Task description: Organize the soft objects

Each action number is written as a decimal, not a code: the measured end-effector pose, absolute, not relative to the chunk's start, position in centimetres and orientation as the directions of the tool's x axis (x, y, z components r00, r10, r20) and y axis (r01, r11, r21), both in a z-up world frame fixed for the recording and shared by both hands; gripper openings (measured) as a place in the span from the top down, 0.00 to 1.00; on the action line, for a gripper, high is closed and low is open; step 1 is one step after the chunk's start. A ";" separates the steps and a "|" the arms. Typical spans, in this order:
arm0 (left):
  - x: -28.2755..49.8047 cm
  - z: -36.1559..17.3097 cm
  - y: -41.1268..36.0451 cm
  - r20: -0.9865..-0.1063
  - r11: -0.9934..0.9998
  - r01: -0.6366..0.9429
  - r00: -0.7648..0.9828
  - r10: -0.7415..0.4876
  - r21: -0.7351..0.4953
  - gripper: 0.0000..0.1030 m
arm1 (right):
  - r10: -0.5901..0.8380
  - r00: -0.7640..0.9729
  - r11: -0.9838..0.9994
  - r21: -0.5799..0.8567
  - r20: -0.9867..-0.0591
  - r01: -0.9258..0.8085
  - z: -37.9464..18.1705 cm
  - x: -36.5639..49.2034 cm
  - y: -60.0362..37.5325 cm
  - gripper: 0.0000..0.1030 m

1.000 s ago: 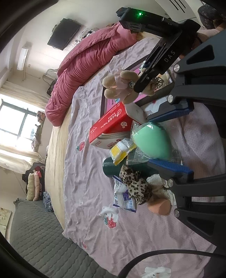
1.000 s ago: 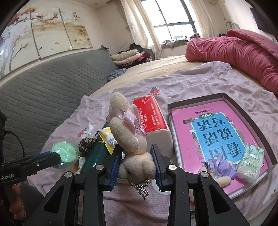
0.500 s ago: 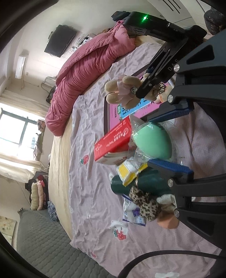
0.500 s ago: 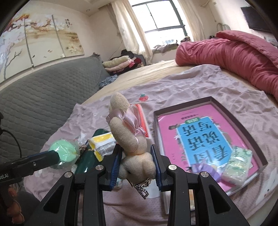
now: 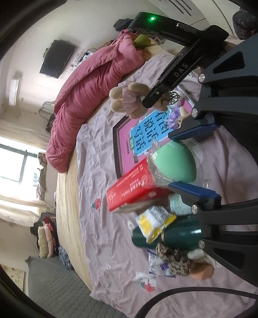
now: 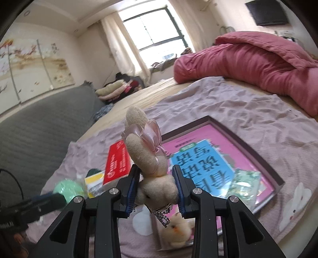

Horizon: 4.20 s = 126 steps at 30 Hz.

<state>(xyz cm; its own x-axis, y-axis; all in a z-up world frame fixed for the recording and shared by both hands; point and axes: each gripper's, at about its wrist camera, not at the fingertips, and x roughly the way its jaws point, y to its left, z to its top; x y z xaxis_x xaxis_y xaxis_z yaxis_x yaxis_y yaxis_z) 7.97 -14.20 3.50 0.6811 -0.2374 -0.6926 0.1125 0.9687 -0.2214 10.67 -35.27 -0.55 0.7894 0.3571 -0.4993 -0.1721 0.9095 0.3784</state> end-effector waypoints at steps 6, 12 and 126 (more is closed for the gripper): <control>9.0 2.6 -16.6 -0.703 0.963 0.161 0.659 -0.269 -0.217 0.57 | 0.293 0.820 0.915 0.393 -0.492 -0.091 -0.7 10.8 -37.6 0.66; 10.4 1.8 -18.7 -0.713 0.957 0.195 0.639 -0.290 -0.215 0.57 | 0.267 0.828 0.906 0.422 -0.493 -0.041 -1.3 11.0 -39.7 0.66; 19.4 -7.1 -24.6 -0.822 0.949 0.234 0.483 -0.302 -0.211 0.55 | 0.184 0.731 0.875 0.449 -0.657 0.183 -6.8 16.7 -41.9 0.35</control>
<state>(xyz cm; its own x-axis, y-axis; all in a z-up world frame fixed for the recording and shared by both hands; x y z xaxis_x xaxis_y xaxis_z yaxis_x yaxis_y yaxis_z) 19.36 -24.58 -7.10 0.4825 -0.3021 -0.8221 0.2341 0.9490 -0.2113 16.67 -41.92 -6.82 0.7307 0.1845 -0.6573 0.1829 0.8747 0.4488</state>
